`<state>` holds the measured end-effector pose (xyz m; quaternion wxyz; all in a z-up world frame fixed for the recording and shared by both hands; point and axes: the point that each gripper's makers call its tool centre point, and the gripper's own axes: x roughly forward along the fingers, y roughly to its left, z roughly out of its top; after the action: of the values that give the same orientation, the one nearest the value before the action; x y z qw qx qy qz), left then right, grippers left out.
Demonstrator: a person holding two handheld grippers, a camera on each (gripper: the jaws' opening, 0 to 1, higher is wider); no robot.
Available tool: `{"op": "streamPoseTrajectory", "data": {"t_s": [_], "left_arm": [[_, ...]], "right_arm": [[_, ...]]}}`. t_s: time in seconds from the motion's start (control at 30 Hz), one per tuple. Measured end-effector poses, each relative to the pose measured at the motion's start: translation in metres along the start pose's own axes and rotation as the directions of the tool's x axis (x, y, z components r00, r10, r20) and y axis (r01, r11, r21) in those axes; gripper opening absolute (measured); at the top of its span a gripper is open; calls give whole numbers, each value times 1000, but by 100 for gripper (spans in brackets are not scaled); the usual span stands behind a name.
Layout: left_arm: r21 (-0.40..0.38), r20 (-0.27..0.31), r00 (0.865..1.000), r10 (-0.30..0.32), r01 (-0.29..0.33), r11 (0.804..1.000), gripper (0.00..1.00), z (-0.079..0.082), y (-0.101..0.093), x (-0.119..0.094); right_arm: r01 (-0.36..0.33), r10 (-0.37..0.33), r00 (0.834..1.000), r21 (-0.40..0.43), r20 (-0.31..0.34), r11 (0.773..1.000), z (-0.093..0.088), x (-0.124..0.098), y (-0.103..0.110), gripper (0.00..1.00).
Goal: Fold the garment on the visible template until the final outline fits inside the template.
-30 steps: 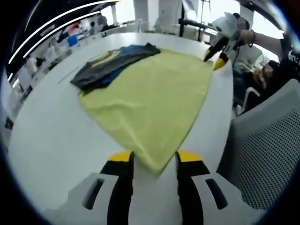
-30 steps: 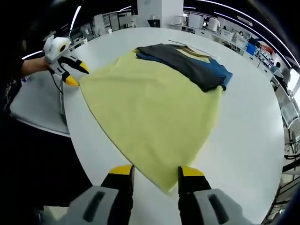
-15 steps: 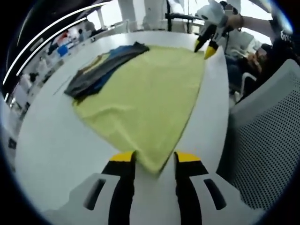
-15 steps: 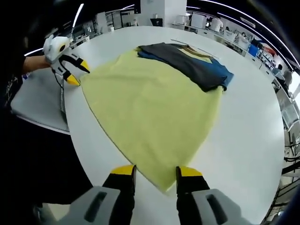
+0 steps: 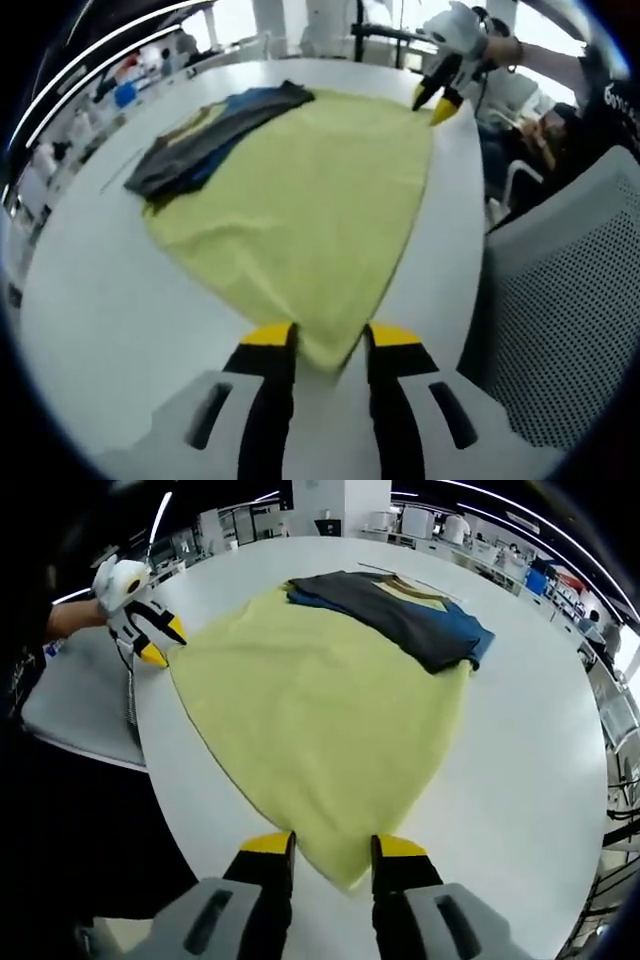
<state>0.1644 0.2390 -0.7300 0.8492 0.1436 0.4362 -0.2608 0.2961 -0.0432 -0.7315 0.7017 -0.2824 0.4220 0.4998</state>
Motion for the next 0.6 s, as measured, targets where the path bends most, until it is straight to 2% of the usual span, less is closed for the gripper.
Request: {"op": "streamPoseTrajectory", "data": {"t_s": [0.47, 0.6], "left_arm": [[1, -3, 1000, -3, 3, 1000, 14, 0, 3, 0], [-10, -4, 1000, -1, 1, 1000, 11, 0, 7, 0]], "right_arm": [[14, -14, 1000, -15, 14, 1000, 0, 0, -2, 23], [-26, 27, 1000, -62, 2, 998, -2, -1, 3, 25]]}}
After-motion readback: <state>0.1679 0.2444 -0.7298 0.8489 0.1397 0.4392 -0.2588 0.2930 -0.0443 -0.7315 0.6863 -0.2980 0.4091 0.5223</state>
